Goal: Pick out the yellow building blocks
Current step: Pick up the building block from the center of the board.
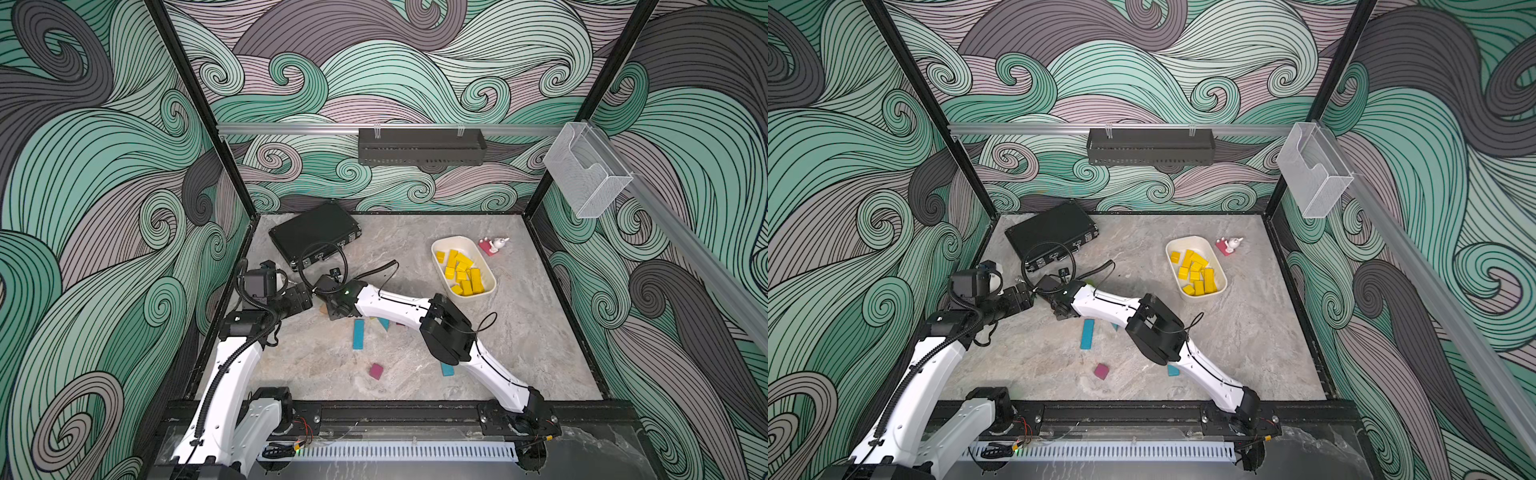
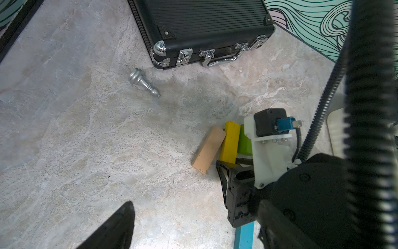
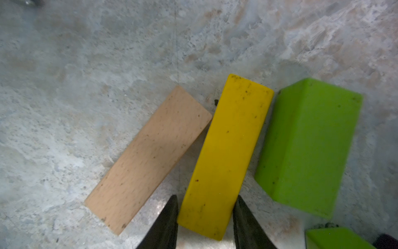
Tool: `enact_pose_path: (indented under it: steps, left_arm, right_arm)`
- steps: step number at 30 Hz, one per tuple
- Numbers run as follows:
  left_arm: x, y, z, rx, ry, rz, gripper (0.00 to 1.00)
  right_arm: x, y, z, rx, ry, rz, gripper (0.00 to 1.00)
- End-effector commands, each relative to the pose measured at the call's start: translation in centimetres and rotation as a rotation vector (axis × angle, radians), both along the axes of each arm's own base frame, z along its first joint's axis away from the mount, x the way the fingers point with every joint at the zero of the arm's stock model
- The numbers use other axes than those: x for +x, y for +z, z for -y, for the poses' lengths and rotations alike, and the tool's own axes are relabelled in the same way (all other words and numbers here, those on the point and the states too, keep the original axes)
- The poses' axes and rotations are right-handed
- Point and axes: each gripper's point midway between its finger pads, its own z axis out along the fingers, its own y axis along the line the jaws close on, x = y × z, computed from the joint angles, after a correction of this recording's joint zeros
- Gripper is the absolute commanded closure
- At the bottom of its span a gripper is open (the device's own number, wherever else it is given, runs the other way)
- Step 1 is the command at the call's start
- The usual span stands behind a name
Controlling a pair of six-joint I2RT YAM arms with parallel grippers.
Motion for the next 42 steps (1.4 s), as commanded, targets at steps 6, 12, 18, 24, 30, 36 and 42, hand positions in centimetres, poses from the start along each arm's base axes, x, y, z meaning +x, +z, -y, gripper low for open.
enact_pose_path:
  steps: [6,12,18,24,30,36,42]
  left_arm:
    - [0.6,1.2,0.5,-0.034,-0.017,0.048,0.11]
    - [0.6,1.2,0.3,-0.03,-0.008,0.045,0.11]
    - [0.6,1.2,0.2,-0.034,-0.005,0.046,0.11]
    - [0.6,1.3,0.3,-0.041,-0.008,0.053,0.11]
    - [0.6,1.5,0.3,-0.042,-0.007,0.061,0.11]
    - [0.6,1.7,0.1,-0.04,0.001,0.071,0.11]
    - [0.5,1.7,-0.3,-0.031,0.014,0.073,0.11]
  right_arm:
    - [-0.4,-1.0,2.1,-0.064,-0.031,-0.018,0.65]
    - [-0.8,-0.5,2.5,-0.059,-0.031,-0.026,0.71]
    - [-1.0,0.7,2.2,-0.023,-0.018,-0.02,0.78]
    - [-1.3,2.9,1.7,0.02,0.013,0.018,0.82]
    - [-2.1,5.4,1.2,0.042,0.048,0.052,0.83]
    - [-3.0,7.4,1.4,0.077,0.061,0.084,0.84]
    - [-3.5,8.6,2.4,0.103,0.056,0.103,0.85]
